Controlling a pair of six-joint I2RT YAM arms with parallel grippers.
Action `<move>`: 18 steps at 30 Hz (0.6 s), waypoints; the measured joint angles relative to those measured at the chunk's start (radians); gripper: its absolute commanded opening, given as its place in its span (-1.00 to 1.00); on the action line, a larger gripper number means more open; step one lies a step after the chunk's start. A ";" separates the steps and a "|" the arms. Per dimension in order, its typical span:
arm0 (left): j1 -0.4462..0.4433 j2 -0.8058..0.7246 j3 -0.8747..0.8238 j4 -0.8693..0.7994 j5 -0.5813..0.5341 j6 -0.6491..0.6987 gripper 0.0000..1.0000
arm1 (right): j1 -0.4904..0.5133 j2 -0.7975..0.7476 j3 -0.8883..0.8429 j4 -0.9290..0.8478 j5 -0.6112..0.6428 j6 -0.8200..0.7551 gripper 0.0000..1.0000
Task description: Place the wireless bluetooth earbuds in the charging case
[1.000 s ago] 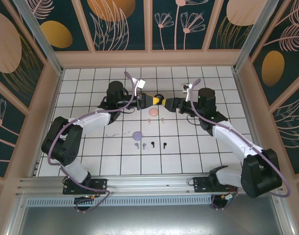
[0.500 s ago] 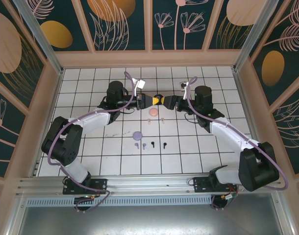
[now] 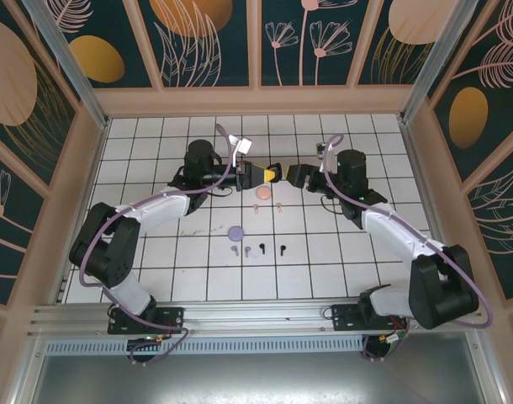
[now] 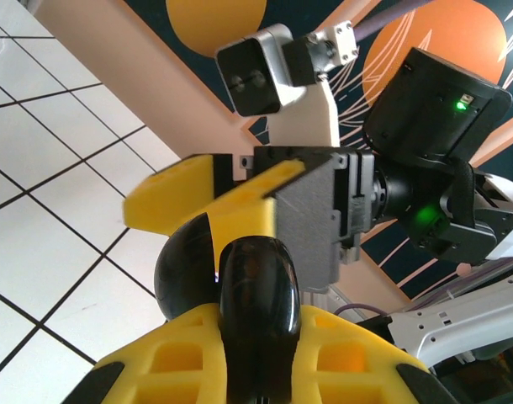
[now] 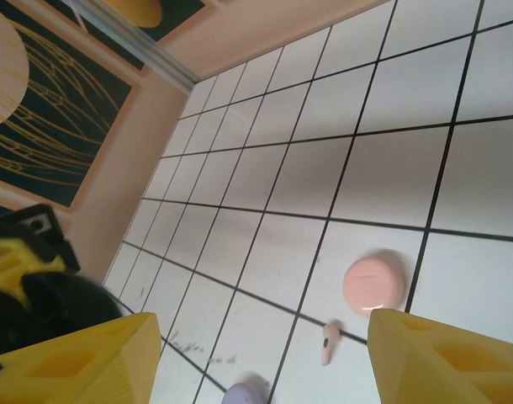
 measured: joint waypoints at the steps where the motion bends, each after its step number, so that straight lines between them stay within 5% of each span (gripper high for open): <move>1: 0.000 0.000 0.000 0.000 0.000 0.000 -1.00 | 0.000 -0.020 -0.006 -0.002 -0.014 0.000 0.33; 18: -0.006 0.000 0.000 -0.001 -0.005 0.000 -1.00 | 0.044 -0.035 -0.019 0.048 -0.117 0.013 -0.06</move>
